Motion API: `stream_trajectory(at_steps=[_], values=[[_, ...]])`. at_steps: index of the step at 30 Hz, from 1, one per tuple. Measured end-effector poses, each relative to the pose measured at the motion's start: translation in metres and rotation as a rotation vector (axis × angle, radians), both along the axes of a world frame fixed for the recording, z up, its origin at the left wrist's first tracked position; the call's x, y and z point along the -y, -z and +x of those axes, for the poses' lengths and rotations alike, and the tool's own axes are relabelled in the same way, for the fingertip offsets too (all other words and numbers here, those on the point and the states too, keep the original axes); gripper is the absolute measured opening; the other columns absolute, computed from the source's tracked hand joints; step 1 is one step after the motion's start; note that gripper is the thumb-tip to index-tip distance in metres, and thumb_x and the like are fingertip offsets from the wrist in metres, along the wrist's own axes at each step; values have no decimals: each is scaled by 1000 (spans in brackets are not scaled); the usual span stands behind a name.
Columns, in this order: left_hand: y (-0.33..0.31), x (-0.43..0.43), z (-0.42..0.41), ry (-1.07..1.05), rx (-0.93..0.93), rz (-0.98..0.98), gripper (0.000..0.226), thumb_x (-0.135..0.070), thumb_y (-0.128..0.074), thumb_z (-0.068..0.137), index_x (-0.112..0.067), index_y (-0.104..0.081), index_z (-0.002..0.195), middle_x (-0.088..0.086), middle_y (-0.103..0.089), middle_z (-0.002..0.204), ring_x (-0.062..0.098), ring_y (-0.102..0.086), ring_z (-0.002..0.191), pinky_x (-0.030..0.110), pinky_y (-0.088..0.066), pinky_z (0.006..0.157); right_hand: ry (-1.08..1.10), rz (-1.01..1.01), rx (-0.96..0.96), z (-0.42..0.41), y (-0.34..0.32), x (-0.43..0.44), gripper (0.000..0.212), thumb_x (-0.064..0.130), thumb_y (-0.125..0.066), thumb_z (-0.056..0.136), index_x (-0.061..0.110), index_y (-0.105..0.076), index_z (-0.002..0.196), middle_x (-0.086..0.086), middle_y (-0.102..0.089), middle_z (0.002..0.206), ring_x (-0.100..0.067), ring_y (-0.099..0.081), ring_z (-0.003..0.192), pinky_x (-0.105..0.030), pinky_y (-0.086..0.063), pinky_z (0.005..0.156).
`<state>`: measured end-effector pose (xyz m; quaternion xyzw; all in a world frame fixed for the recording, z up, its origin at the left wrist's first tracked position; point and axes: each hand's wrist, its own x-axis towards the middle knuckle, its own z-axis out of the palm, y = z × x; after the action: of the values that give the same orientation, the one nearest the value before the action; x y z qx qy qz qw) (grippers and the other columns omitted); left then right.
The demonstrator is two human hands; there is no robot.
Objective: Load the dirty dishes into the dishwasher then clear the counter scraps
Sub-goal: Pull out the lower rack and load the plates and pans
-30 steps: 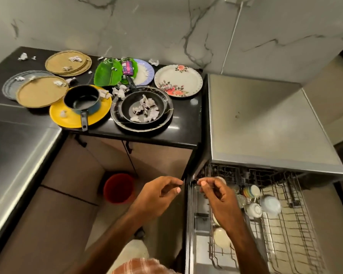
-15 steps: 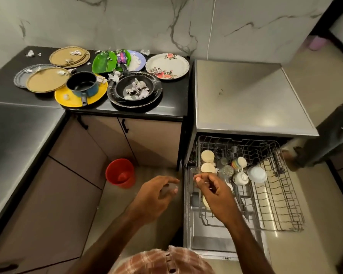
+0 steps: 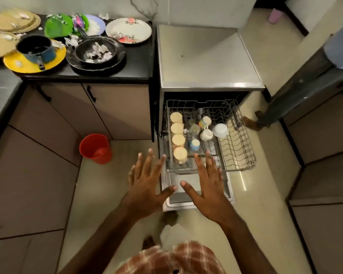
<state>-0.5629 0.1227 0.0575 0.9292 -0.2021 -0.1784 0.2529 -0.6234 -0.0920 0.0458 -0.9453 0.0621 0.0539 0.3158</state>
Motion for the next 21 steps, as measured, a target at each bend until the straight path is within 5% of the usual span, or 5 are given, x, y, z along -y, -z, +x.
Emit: stream_trajectory(at_steps=[8, 10, 13, 17, 21], values=[[8, 68, -22, 46, 22, 55, 106, -87, -41, 80, -45, 23, 154, -4, 41, 159, 25, 37, 147, 49, 14, 118, 68, 59, 2, -41, 0, 66, 87, 71, -45, 96, 47, 7, 161, 17, 20, 170, -6, 16, 157, -42, 5, 126], [15, 91, -15, 63, -42, 44, 96, -82, -44, 84, -41, -2, 160, 1, -2, 170, 25, -5, 156, 49, -9, 124, 159, 191, 16, -41, 5, 93, 68, 58, -54, 100, 45, -24, 159, 14, -24, 169, -6, -25, 154, -41, -23, 128], [25, 126, -3, 79, -80, 48, 62, -68, -52, 91, -33, -51, 142, -9, -63, 137, 12, -60, 121, 37, -44, 107, 221, 240, 67, -38, 21, 133, 38, 37, -61, 103, 35, -56, 141, 17, -61, 137, 0, -58, 123, -34, -52, 107], [55, 177, -2, 55, -118, 137, 51, -58, -57, 94, -32, -55, 138, -11, -59, 139, 11, -60, 118, 36, -43, 105, 181, 219, 46, -28, 52, 194, 29, 22, -65, 101, 30, -66, 129, 20, -64, 125, 7, -58, 115, -22, -51, 103], [110, 210, 7, 42, -179, 241, 51, -52, -58, 95, -31, -52, 141, -8, -52, 148, 15, -46, 137, 34, -34, 115, 119, 161, -83, -6, 110, 250, 28, 24, -66, 100, 32, -67, 126, 18, -67, 125, 1, -62, 111, -31, -53, 101]])
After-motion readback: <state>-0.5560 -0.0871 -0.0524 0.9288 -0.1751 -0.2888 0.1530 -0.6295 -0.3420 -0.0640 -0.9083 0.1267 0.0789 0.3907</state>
